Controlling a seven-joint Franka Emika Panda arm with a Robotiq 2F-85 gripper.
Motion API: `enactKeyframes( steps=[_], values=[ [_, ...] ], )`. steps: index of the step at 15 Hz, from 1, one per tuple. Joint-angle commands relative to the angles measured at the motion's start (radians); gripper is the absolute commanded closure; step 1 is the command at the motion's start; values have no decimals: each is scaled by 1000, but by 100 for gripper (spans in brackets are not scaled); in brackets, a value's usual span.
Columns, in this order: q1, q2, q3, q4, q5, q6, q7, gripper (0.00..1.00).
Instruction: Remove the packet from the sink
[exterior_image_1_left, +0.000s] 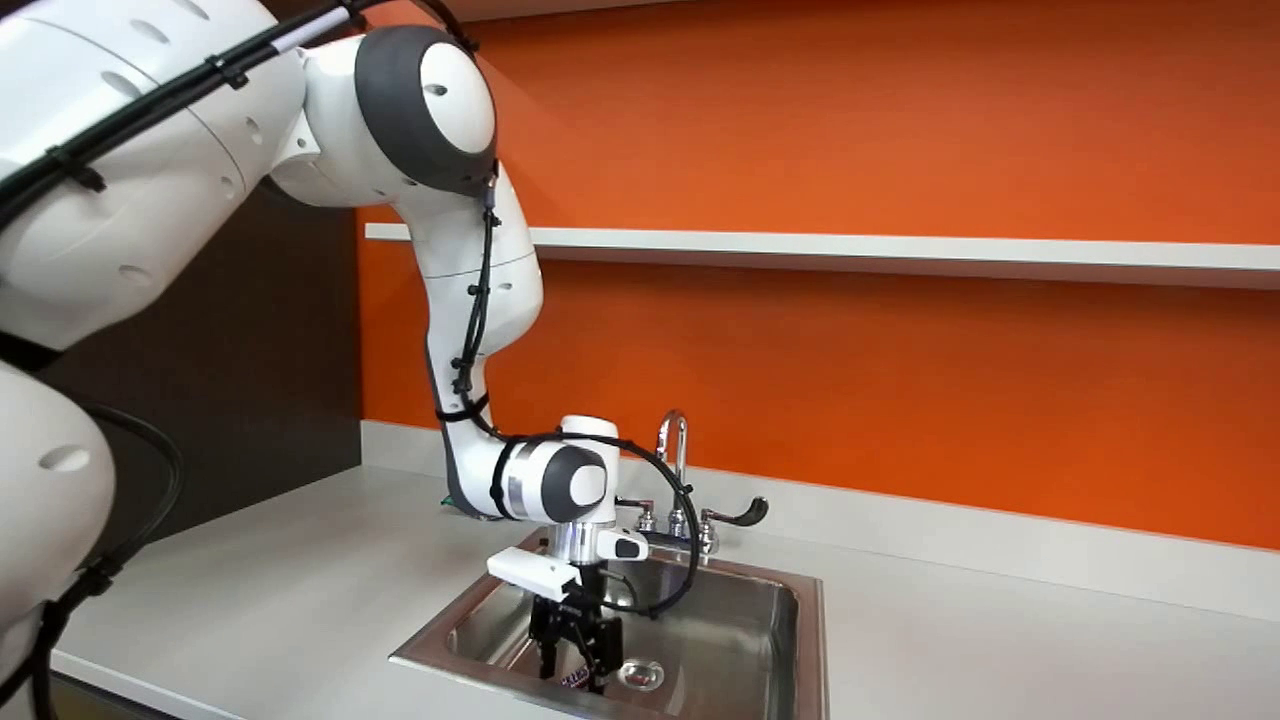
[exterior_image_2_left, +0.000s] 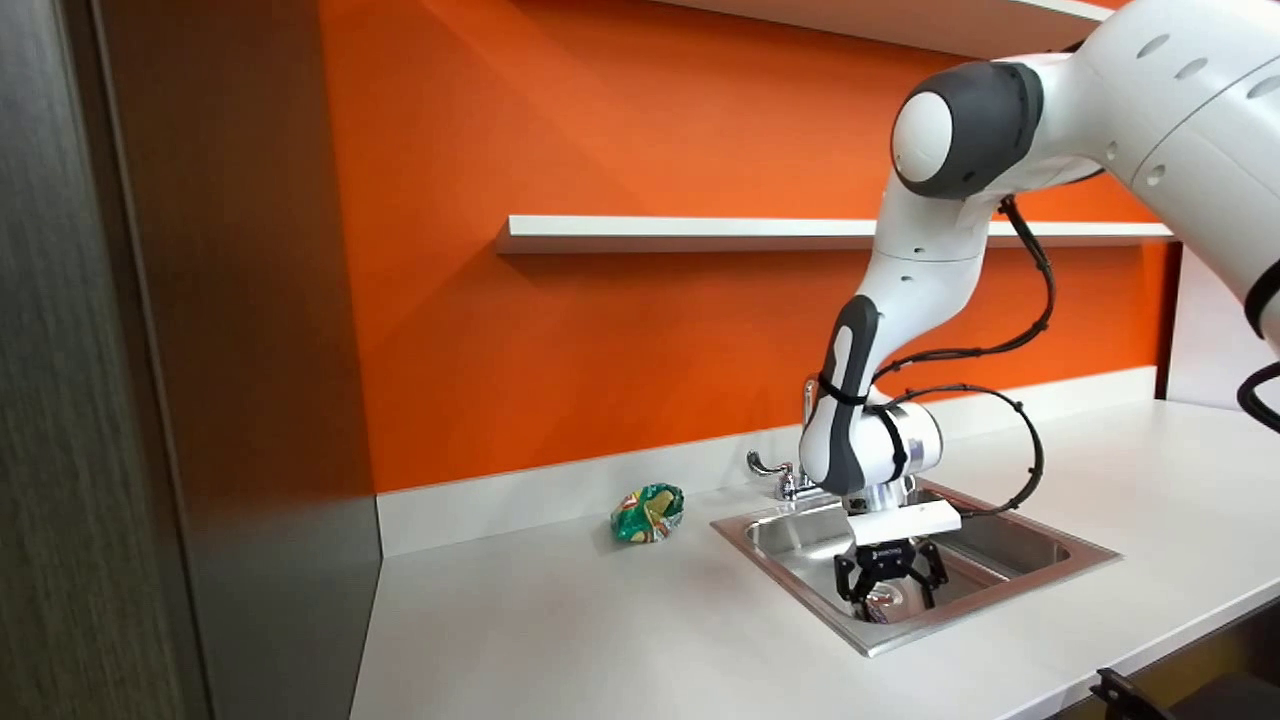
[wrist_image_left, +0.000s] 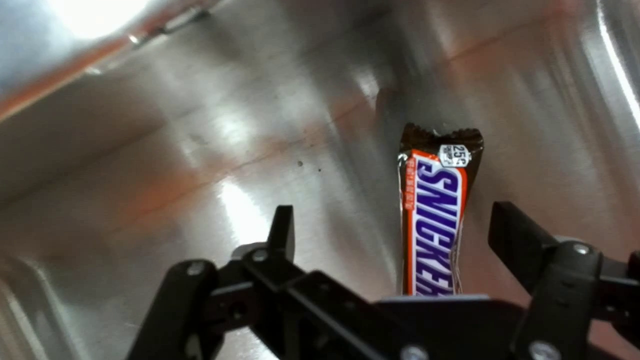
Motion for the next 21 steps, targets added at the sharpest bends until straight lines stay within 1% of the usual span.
enactKeyframes(
  steps=[1, 3, 4, 5, 8, 10, 12, 14, 17, 18, 21],
  values=[
    [14, 20, -14, 27, -14, -12, 34, 0],
    [13, 28, -14, 33, -13, -13, 34, 0],
    [12, 31, -13, 35, -12, -14, 32, 25],
    [12, 34, -13, 38, -12, -15, 31, 26],
    [11, 42, -12, 47, -11, -18, 30, 51],
    [10, 49, -11, 54, -11, -20, 28, 65],
    [9, 55, -10, 60, -10, -21, 27, 82],
    [8, 60, -9, 65, -8, -23, 27, 95],
    [7, 65, -8, 69, -7, -26, 26, 93],
    [7, 64, -7, 69, -6, -27, 27, 94],
    [7, 45, -6, 61, -6, -30, 23, 94]
  ],
)
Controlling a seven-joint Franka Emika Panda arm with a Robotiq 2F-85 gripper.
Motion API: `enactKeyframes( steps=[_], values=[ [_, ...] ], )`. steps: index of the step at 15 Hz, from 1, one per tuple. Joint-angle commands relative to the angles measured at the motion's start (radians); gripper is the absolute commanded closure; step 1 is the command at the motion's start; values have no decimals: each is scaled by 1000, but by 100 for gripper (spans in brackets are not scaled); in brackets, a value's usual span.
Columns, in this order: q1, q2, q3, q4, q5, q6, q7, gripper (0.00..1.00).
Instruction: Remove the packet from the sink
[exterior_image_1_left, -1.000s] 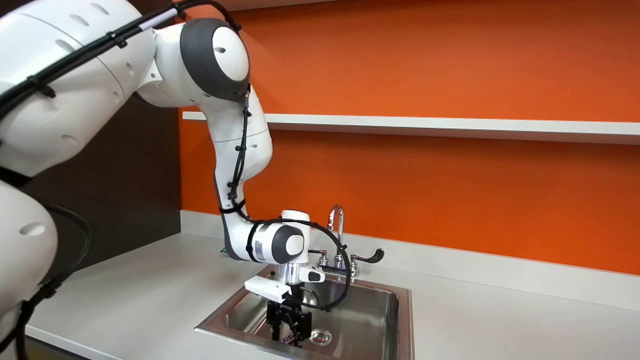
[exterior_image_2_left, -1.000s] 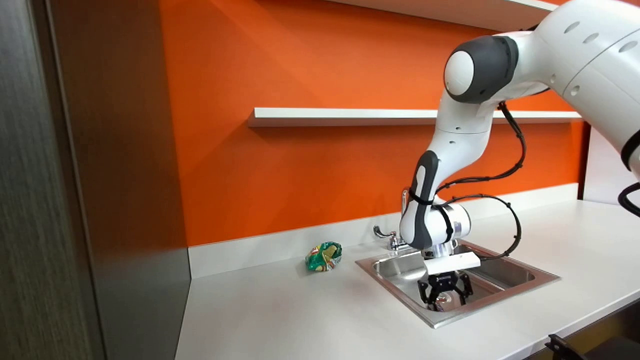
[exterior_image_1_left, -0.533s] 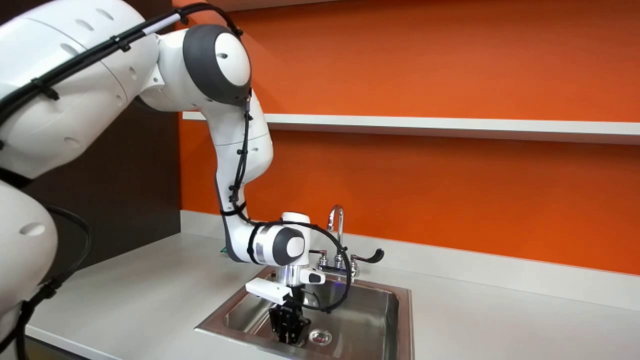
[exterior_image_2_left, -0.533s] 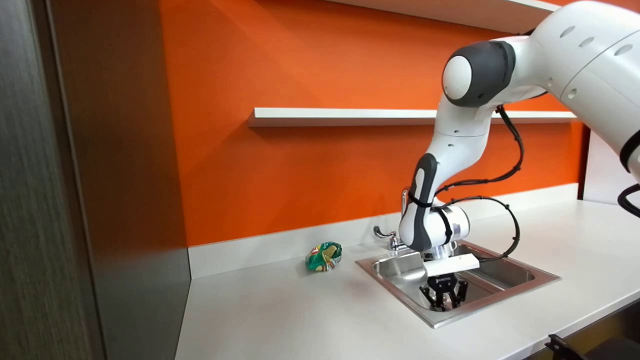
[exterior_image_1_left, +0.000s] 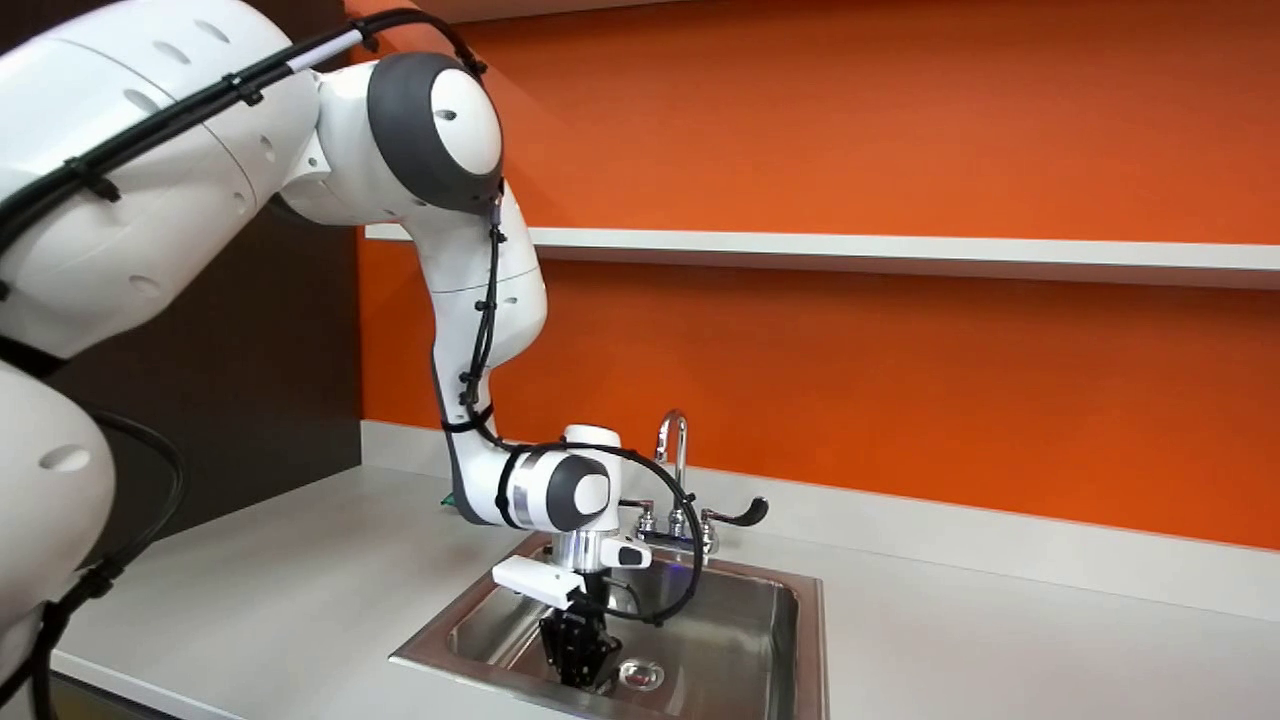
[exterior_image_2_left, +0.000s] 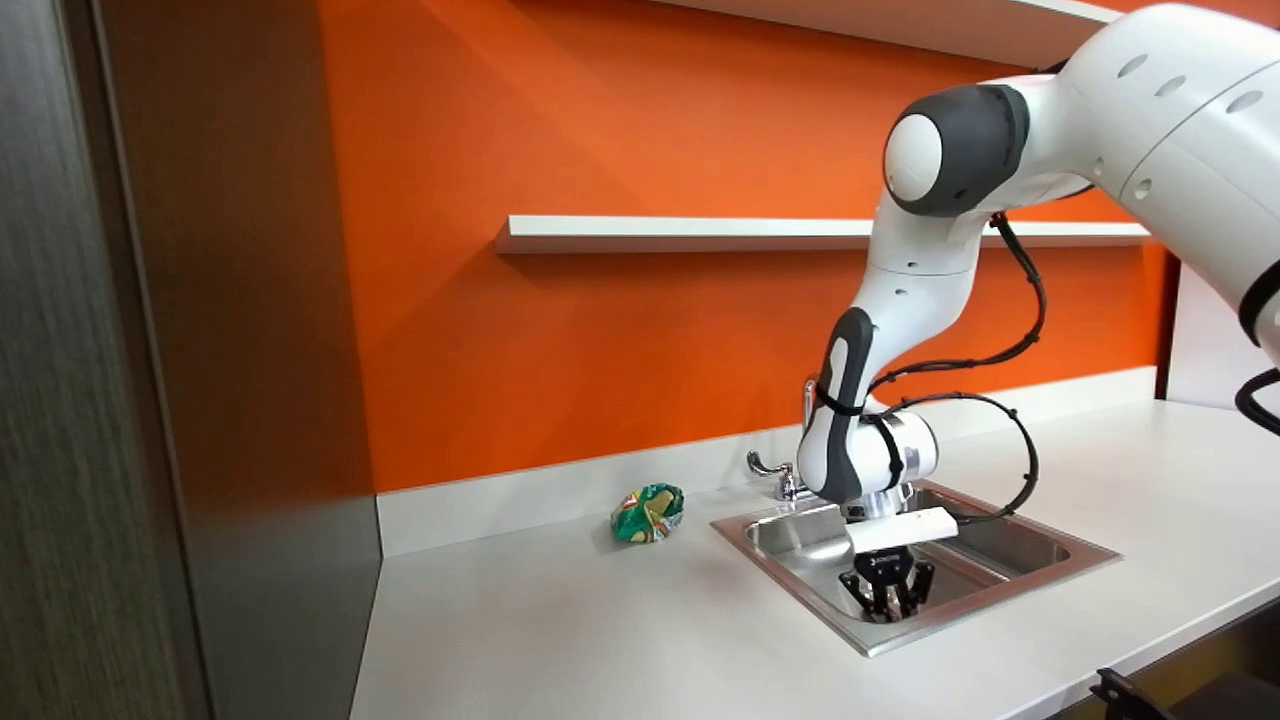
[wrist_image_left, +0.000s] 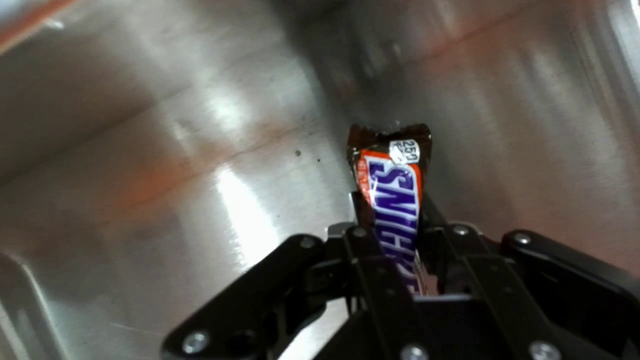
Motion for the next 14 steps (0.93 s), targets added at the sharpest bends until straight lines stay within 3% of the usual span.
enactKeyframes(
  steps=[1, 14],
  values=[
    [7, -15, -3, 11, -5, -27, 21, 95],
    [48, -267, 8, -94, -16, -55, 25, 94]
  ],
)
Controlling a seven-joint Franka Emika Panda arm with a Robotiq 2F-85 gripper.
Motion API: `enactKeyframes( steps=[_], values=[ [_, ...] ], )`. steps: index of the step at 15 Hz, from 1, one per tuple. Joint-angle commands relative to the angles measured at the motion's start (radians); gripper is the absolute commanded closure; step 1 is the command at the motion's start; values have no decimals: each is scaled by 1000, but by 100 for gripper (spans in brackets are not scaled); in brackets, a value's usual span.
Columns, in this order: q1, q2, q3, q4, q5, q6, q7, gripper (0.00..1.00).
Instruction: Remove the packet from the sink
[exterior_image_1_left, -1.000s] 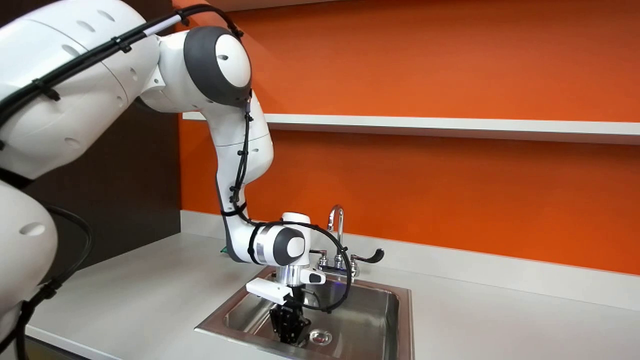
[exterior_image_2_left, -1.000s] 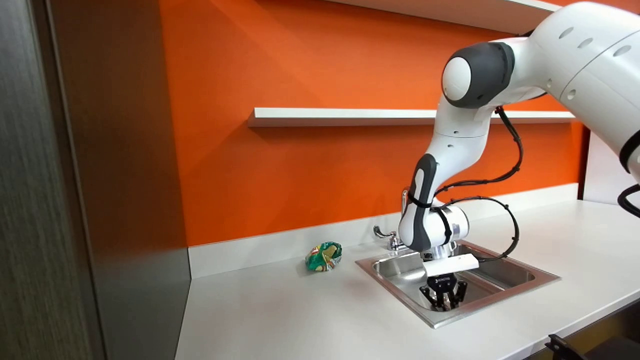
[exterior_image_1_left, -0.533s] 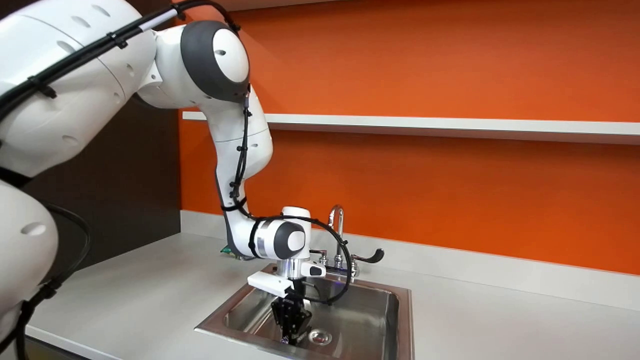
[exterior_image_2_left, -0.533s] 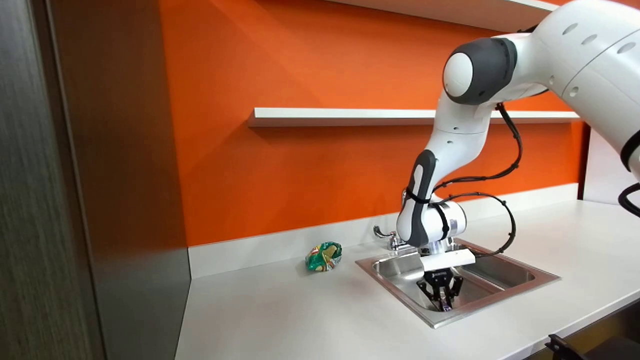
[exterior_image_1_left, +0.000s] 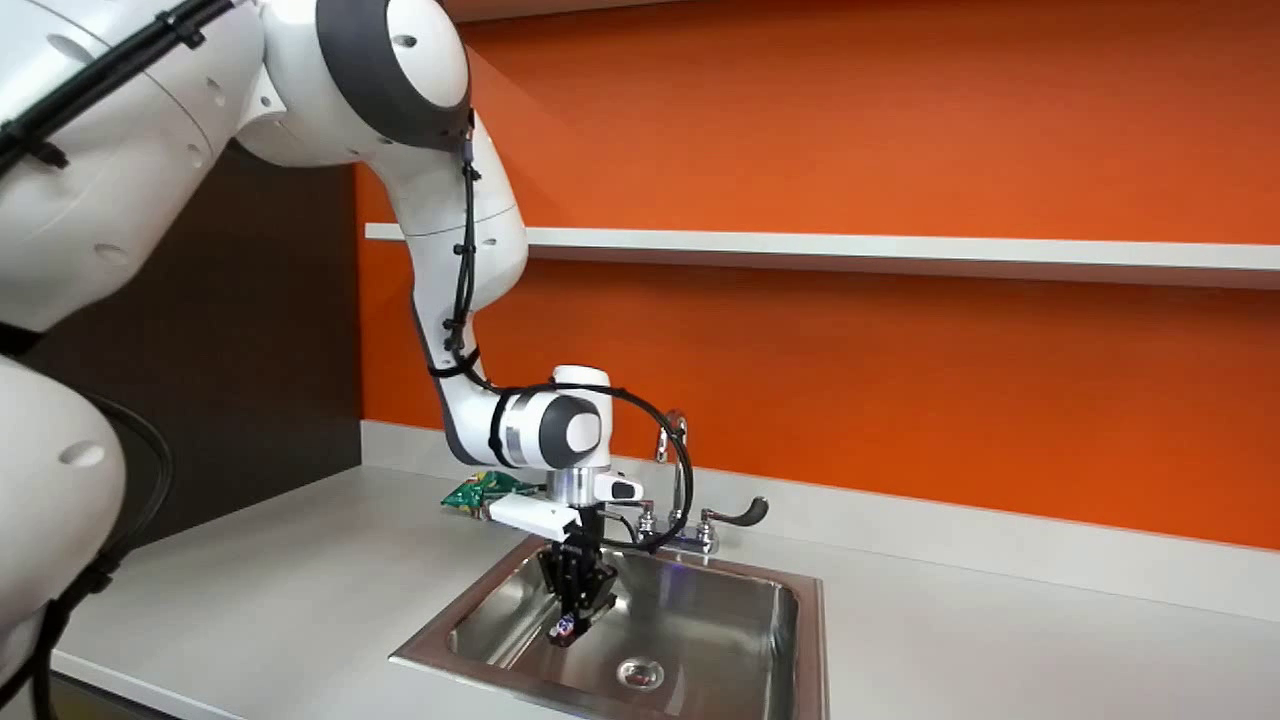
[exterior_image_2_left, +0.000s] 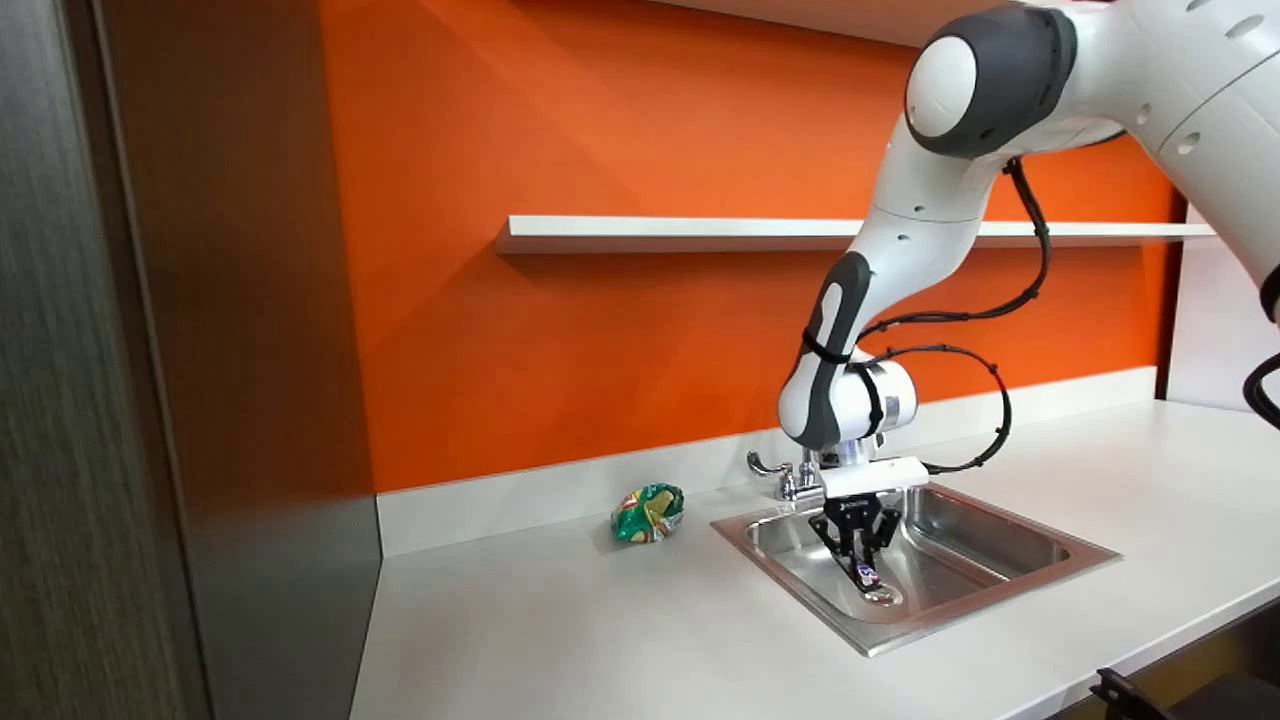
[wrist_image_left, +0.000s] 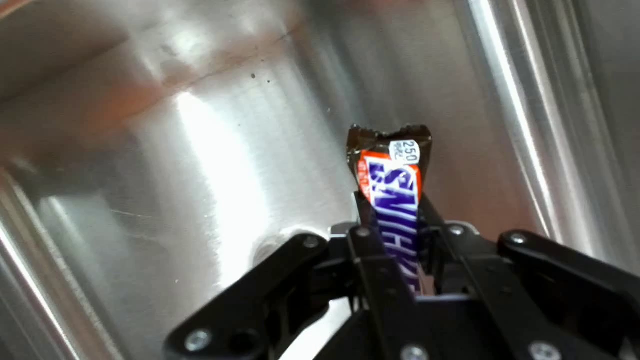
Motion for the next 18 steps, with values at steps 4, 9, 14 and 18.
enactKeyframes(
  steps=[4, 9, 14, 18],
  values=[
    [19, -203, 17, -129, -31, -62, 28, 94],
    [48, -297, 40, -200, -74, -79, 35, 94],
    [105, -319, 88, -221, -165, -114, 55, 94],
    [157, -294, 144, -201, -216, -133, 55, 94]
  ],
)
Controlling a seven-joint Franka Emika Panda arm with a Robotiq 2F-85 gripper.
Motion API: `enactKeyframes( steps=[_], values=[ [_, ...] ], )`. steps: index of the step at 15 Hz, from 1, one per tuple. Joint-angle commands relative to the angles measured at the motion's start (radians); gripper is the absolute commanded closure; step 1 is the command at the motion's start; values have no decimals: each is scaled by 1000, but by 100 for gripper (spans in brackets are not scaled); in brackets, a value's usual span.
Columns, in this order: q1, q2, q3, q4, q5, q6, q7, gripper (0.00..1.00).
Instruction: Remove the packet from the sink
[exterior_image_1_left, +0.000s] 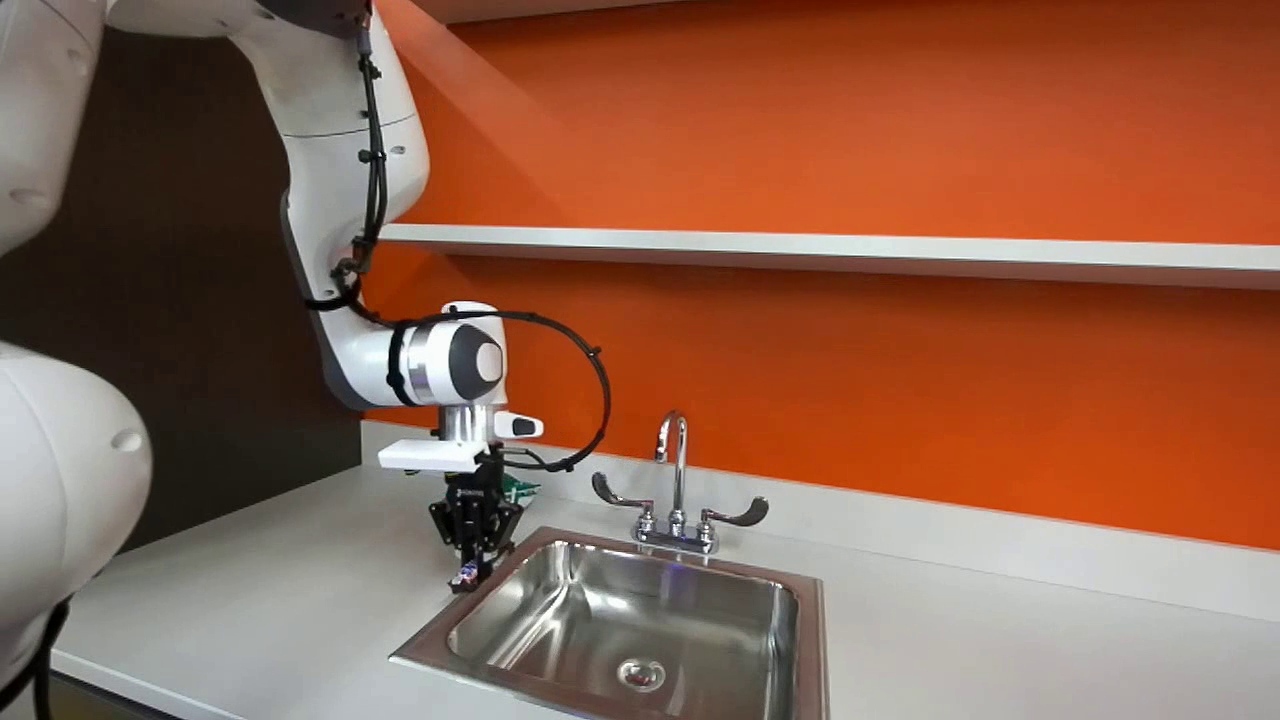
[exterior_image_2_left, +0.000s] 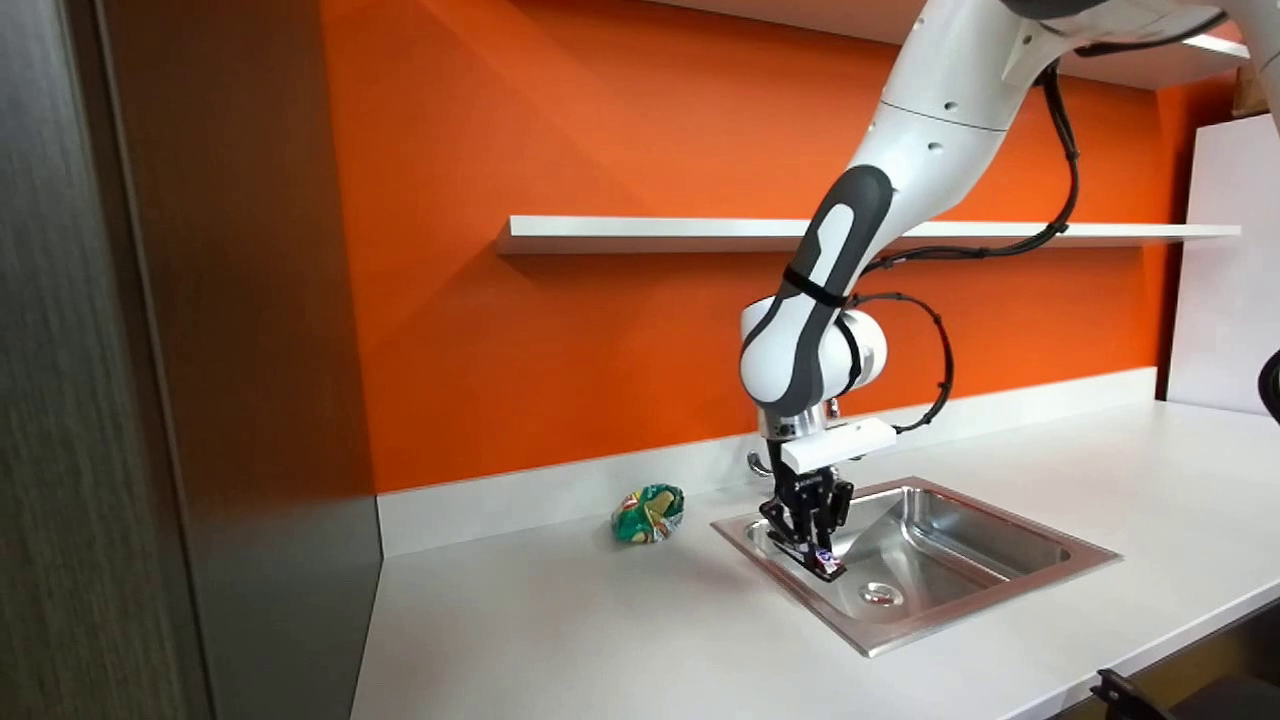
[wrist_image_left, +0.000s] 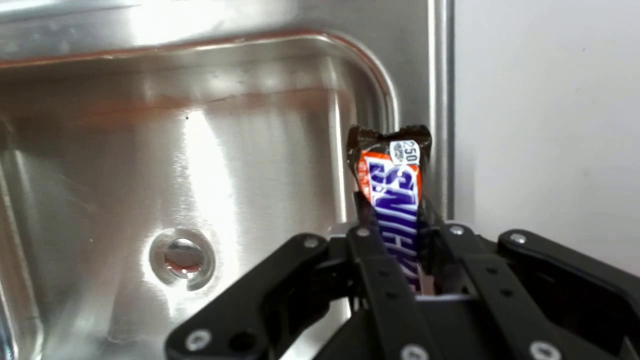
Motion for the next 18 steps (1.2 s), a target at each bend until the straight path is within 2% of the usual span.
enactKeyframes(
  steps=[1, 6, 11, 12, 13, 14, 18],
  values=[
    [36, -2, 51, 9, -59, -37, 23, 94],
    [81, 41, 107, 34, -76, -37, 6, 94],
    [102, 75, 116, 50, -83, -39, 5, 94],
    [102, 78, 114, 51, -84, -37, 5, 91],
    [102, 80, 113, 52, -84, -37, 4, 53],
    [101, 80, 112, 51, -85, -34, 4, 53],
    [88, 62, 119, 42, -63, -40, -12, 25]
  ],
)
